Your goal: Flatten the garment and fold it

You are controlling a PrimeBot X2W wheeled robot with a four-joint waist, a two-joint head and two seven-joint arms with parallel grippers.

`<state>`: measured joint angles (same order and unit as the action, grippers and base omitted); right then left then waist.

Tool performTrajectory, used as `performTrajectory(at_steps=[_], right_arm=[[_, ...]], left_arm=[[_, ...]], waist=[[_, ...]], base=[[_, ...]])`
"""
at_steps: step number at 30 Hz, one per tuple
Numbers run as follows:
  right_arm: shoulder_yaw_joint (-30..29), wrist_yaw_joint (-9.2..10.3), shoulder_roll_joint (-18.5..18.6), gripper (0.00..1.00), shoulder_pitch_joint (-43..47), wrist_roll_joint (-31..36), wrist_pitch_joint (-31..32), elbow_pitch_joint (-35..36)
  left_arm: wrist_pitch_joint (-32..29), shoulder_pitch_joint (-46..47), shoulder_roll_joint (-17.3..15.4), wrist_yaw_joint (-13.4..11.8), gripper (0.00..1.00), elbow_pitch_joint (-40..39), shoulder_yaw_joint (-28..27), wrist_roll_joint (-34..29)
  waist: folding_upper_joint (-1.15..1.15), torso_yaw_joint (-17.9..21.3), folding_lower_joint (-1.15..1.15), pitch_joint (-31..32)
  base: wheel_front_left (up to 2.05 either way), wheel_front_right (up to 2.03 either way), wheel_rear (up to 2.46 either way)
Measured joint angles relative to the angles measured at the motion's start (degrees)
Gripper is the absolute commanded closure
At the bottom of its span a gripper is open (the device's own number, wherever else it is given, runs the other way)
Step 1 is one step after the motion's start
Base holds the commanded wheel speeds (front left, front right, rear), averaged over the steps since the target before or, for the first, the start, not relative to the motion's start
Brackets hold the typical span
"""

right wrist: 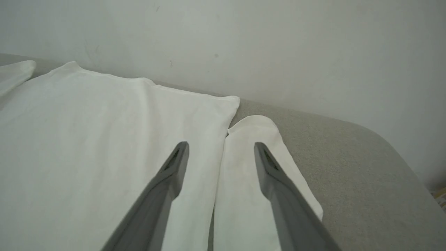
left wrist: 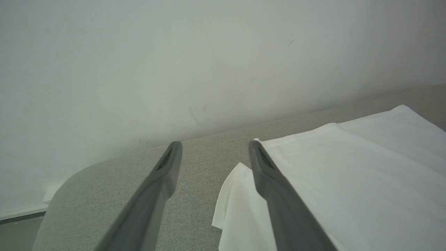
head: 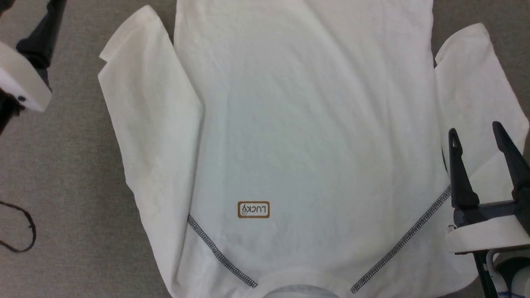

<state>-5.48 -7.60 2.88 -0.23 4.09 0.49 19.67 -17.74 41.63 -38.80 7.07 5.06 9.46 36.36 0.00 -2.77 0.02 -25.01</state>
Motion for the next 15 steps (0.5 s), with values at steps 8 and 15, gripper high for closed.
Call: performTrajectory(at_steps=[8, 15], right_arm=[[0.0, 0.00, 0.0, 0.00, -1.9, 0.6, 0.6, 0.8], [-0.6, 0.00, 0.0, 0.00, -2.1, 1.0, 1.5, 2.3]], left_arm=[[-7.1, 8.8, -3.9, 0.0, 0.00, 6.6, 10.2, 5.1], [-8.7, 11.9, -6.1, 0.0, 0.00, 10.9, 16.2, 8.3]], waist=[[0.00, 0.6, -0.01, -6.4], [0.00, 1.2, -0.01, -10.2]], base=[[0.00, 0.00, 0.00], [0.00, 0.00, 0.00]])
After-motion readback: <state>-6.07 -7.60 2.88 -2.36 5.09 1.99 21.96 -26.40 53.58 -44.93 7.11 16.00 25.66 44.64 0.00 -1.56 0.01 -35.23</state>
